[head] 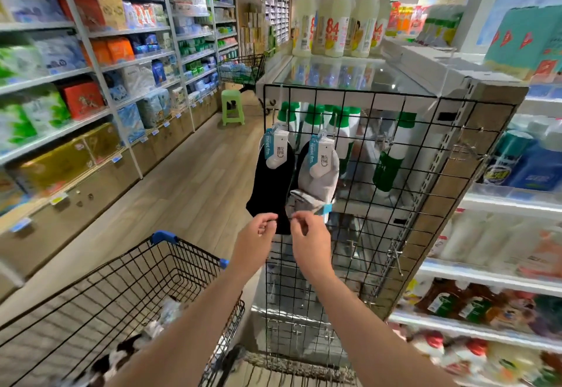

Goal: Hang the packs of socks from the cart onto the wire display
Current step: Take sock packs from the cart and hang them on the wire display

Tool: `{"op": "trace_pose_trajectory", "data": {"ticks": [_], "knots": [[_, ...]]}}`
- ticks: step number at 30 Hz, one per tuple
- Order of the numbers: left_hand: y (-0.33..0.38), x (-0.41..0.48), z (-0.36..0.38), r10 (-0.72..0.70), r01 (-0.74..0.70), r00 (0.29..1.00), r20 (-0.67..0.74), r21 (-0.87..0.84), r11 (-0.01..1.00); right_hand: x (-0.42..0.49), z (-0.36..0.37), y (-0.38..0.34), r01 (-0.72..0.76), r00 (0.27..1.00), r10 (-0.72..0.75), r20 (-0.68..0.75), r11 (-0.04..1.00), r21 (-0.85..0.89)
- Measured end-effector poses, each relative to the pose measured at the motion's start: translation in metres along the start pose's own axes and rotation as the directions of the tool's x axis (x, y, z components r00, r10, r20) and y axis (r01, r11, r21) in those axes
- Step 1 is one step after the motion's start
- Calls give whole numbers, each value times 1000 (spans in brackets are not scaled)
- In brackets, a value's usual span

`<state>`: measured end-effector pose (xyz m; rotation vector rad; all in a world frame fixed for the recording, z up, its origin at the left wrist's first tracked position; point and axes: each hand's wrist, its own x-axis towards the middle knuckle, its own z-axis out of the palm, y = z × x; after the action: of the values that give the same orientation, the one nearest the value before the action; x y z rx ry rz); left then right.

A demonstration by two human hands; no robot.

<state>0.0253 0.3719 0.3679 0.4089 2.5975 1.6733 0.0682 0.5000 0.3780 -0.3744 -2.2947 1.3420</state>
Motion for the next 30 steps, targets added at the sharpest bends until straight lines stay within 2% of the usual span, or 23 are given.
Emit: {"op": "trace_pose_trajectory", "data": {"ticks": [3,6,9,12,16,20,26,28,30], "knots": [[-52,-34,-18,-107,106,994,8,101,989,-27,37,14,-95,984,98,152,995,-30],[-96,-63,-41,-223,220,975,-4,173,960,-50,85,24,-166,930,182,319,983,-76],[-142,-82,-71,-351,352,936,-28,122,928,-71,139,25,-160,808,225,544,973,-165],[-202,-102,-104,-530,532,847,-41,46,846,-86,196,24,-164,694,262,670,964,-207],[-293,-132,-133,-724,725,688,-50,11,688,-97,278,33,-149,604,323,729,944,-294],[-353,-143,-156,-792,790,604,-84,-69,610,-110,358,54,-160,441,438,784,898,-411],[-436,-158,-161,-897,884,436,-75,-153,442,-144,455,100,-79,261,509,820,858,-507],[-461,-164,-160,-905,889,418,-84,-165,426,-155,480,117,-95,227,540,811,841,-533],[-478,-169,-158,-888,874,443,-121,-161,458,-167,501,134,-154,222,584,781,812,-564]]}}
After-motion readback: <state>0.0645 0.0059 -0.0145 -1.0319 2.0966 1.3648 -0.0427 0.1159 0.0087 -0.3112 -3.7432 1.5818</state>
